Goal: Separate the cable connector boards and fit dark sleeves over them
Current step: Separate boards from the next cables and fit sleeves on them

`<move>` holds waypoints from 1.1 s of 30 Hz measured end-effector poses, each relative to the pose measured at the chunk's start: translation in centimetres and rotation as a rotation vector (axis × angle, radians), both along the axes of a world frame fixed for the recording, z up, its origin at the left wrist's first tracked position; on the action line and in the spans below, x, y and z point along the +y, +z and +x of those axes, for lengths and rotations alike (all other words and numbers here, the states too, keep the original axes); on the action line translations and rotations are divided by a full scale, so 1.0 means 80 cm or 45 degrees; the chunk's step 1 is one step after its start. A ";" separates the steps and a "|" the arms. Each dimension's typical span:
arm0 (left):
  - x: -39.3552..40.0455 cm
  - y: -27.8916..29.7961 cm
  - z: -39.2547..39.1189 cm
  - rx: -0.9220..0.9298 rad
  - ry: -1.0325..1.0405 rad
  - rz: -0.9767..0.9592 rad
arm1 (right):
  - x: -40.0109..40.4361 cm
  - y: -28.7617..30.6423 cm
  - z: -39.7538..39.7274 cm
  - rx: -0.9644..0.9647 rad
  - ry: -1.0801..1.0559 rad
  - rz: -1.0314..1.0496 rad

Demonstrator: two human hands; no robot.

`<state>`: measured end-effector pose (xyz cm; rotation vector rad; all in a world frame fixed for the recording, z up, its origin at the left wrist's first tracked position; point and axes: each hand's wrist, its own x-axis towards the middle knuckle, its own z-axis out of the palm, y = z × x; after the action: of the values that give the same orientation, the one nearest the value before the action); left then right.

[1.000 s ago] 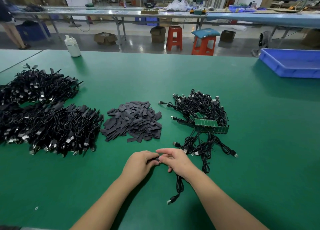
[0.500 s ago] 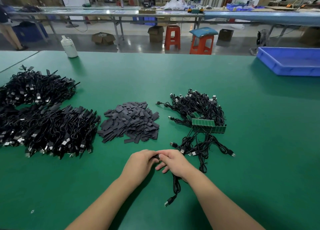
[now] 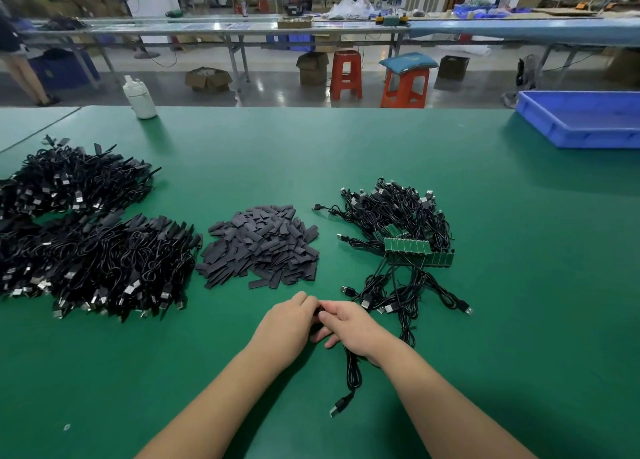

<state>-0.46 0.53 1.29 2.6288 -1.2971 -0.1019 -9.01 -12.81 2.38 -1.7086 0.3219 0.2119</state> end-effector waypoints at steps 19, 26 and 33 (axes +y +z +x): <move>0.018 0.023 -0.052 1.002 0.202 -0.644 | 0.007 0.032 0.019 -0.376 -0.925 1.127; 0.031 0.062 -0.006 0.619 0.465 -0.706 | -0.028 0.064 0.035 -0.295 -0.542 -0.254; 0.152 0.103 0.158 -0.296 0.898 -0.383 | -0.156 0.061 0.011 0.073 -0.111 -1.604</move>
<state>12.19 12.69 9.52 2.7018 -0.3261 0.4755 -8.12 -25.33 7.25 -2.9192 0.6486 -0.0424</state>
